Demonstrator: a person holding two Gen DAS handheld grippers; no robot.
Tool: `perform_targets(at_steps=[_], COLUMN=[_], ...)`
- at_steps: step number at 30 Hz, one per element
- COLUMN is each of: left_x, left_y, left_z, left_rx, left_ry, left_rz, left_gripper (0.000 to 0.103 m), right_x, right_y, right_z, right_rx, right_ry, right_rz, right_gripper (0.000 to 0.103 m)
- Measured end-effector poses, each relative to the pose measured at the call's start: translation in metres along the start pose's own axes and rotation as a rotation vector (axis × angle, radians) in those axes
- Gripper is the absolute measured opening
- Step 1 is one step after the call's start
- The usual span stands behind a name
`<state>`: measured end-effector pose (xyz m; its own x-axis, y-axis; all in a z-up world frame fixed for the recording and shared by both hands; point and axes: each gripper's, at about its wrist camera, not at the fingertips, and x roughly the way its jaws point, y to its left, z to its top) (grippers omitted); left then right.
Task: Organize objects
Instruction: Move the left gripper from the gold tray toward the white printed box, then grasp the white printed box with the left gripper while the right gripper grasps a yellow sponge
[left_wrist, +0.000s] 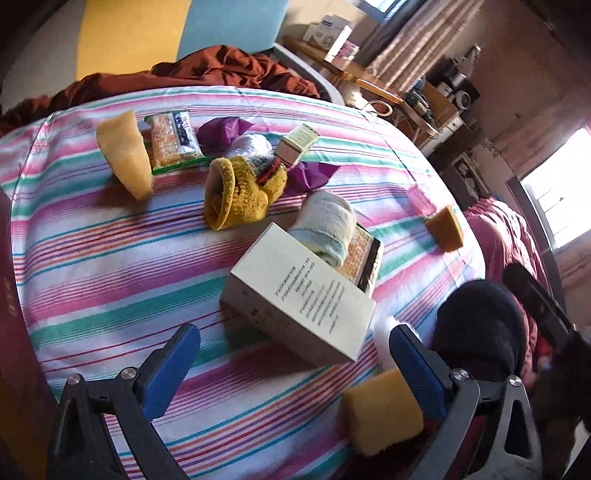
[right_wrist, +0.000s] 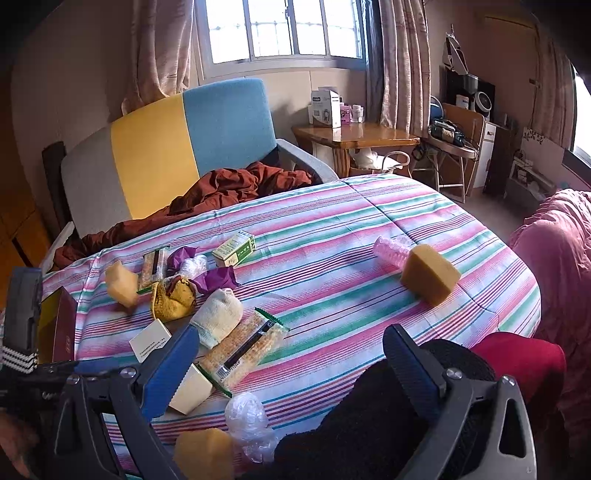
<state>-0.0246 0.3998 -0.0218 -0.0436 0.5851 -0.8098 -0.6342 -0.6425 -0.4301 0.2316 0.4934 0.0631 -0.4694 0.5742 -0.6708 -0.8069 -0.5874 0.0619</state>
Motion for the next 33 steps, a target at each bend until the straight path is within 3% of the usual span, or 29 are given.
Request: perform_targets(at_steps=[4,7,12,15,23,29,33], left_x=[0.026,0.041,0.063,0.054,0.015,-0.007,-0.013], left_y=[0.001,-0.001,-0.001,0.006,0.035,0.035,0.04], left_z=[0.019,0.026,0.022,0.014,-0.008,-0.025,-0.036], left_rx=[-0.142,-0.192,-0.147,-0.089,-0.007,0.105,0.126], left_ry=[0.034,0.039,0.071,0.051,0.054,0.009,-0.015], left_rz=[0.056,0.087,0.156,0.125,0.04,0.057,0.058], left_gripper=[0.103,0.103,0.102,0.097,0.07,0.059,0.059], right_x=[-0.001,-0.001,0.0,0.001,-0.001,0.007,0.018], right_y=[-0.006,-0.01,-0.012,-0.013,0.003,0.039,0.071], right_z=[0.0,-0.001,-0.004,-0.006,-0.008,-0.018,-0.038], right_rx=[0.025,0.028,0.024,0.026,-0.031,-0.166,-0.3], right_ry=[-0.007,-0.007,0.001,0.008,0.046,0.175,0.328], right_rz=[0.0,-0.006,-0.012,-0.011,0.021,0.099,0.156], right_gripper=[0.102,0.102,0.102,0.102,0.102,0.095,0.087])
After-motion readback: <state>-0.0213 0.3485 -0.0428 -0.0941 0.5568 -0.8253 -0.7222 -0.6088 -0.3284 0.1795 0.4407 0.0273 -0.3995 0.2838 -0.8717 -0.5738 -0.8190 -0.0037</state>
